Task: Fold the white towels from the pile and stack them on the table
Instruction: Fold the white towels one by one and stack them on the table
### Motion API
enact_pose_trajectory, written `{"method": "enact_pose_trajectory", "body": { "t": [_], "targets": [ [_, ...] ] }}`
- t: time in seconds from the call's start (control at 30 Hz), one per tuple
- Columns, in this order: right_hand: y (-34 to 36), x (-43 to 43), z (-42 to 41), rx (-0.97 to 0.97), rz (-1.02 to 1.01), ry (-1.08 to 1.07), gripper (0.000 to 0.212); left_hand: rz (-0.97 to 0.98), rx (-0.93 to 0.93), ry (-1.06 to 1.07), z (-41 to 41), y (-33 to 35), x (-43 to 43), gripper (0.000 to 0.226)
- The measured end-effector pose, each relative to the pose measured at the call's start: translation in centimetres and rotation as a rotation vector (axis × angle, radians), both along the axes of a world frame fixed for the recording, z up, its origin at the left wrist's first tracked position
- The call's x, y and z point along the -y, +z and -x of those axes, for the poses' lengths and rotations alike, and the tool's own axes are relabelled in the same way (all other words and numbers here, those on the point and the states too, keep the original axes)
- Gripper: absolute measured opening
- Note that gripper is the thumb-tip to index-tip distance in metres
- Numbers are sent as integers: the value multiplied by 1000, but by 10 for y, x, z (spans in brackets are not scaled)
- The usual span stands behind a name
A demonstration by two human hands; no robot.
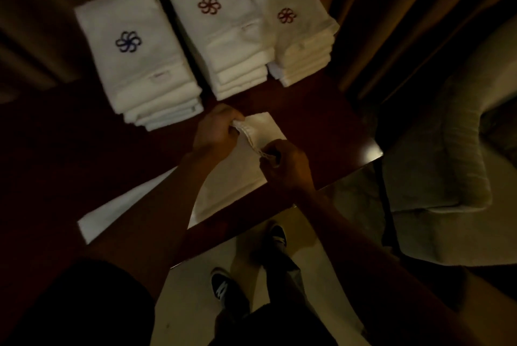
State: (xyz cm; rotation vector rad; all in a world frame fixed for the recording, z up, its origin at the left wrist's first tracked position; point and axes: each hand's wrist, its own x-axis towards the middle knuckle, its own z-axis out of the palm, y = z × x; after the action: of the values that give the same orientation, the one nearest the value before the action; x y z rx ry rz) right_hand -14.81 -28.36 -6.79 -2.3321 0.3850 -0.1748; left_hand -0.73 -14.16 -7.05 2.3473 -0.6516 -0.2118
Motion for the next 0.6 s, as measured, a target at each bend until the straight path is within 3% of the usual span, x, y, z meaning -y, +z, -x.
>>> {"method": "enact_pose_trajectory", "body": {
  "t": [0.3,0.47,0.6],
  "targets": [
    [-24,-88,2,-119,68,200,21,-180,10,73,19,-23,-88,33],
    [-46,-97,2,-136,14,275,24,-241,157,82,21,-52,-104,39],
    [-52,-90,-4,-123,102,126,40,-153,158,138,25,-71,-100,47]
  ]
}}
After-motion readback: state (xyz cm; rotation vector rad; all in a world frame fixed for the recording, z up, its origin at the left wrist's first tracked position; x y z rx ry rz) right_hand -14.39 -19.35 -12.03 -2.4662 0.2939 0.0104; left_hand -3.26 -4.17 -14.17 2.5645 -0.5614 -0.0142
